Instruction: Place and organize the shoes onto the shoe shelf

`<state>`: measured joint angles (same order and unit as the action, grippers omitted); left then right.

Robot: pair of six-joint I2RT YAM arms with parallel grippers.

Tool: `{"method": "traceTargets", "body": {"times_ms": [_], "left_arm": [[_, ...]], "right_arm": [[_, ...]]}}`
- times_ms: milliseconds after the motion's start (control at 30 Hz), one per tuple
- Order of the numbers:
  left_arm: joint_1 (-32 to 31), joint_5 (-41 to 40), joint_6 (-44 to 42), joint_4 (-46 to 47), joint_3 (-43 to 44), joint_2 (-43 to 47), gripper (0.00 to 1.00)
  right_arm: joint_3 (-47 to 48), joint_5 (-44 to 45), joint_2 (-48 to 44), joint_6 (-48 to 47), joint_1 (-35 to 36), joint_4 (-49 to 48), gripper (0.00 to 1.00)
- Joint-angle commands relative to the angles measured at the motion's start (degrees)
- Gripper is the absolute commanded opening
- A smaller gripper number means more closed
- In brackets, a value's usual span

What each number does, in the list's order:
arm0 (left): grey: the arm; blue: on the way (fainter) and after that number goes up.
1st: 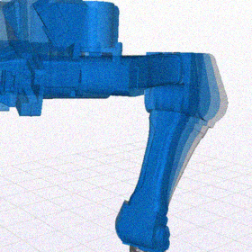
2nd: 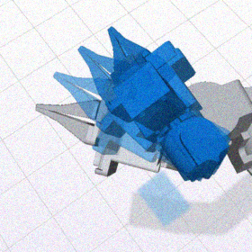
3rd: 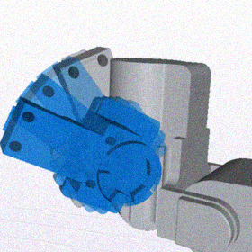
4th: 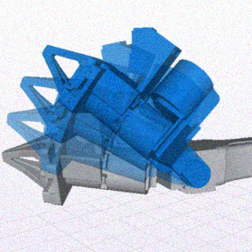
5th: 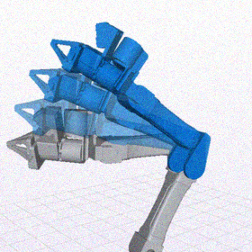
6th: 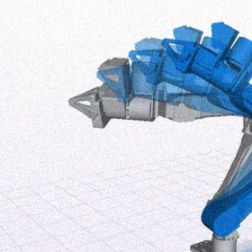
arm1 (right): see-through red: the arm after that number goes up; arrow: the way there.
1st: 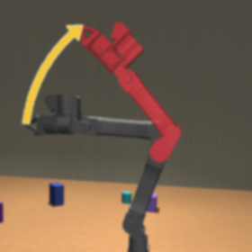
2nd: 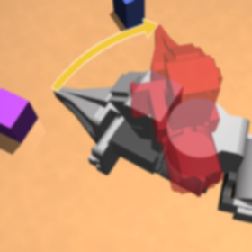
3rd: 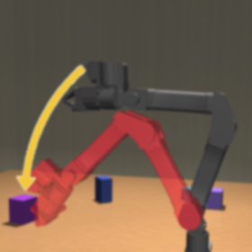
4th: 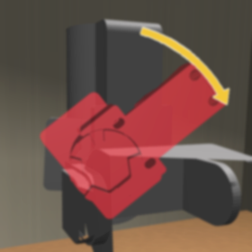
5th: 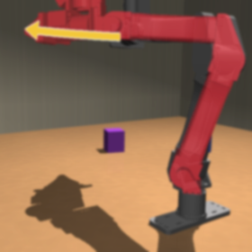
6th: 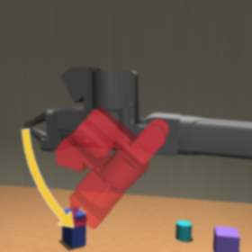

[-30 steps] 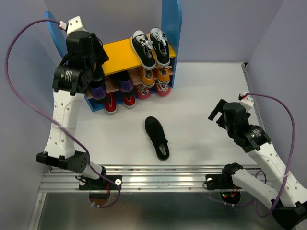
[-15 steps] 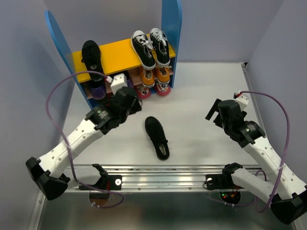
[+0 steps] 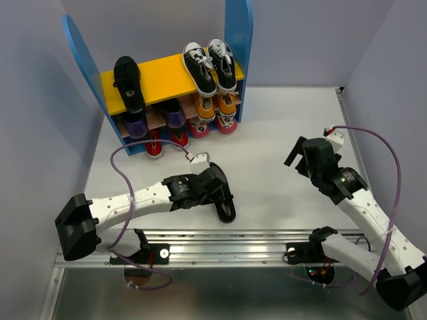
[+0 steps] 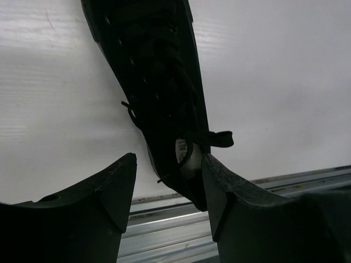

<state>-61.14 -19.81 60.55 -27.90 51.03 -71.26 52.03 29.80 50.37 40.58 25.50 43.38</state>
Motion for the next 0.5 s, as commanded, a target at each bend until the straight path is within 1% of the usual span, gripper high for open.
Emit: {"method": "traceTargets", "body": {"times_ms": [0,200,467], "left_arm": [[-3.27,2.06,4.57,4.87,-1.02,-1.5,0.62],[-6.0,3.73,7.29,4.52,-1.36,-6.25,0.58],[-6.97,1.62,11.69,0.84,-2.25,-7.22,0.52]], "right_arm": [[0.62,0.26,-0.01,0.38,-0.01,-2.42,1.0],[0.18,0.08,-0.1,0.47,-0.01,-2.68,1.0],[0.0,0.26,-0.54,0.12,-0.01,-2.68,1.0]]}}
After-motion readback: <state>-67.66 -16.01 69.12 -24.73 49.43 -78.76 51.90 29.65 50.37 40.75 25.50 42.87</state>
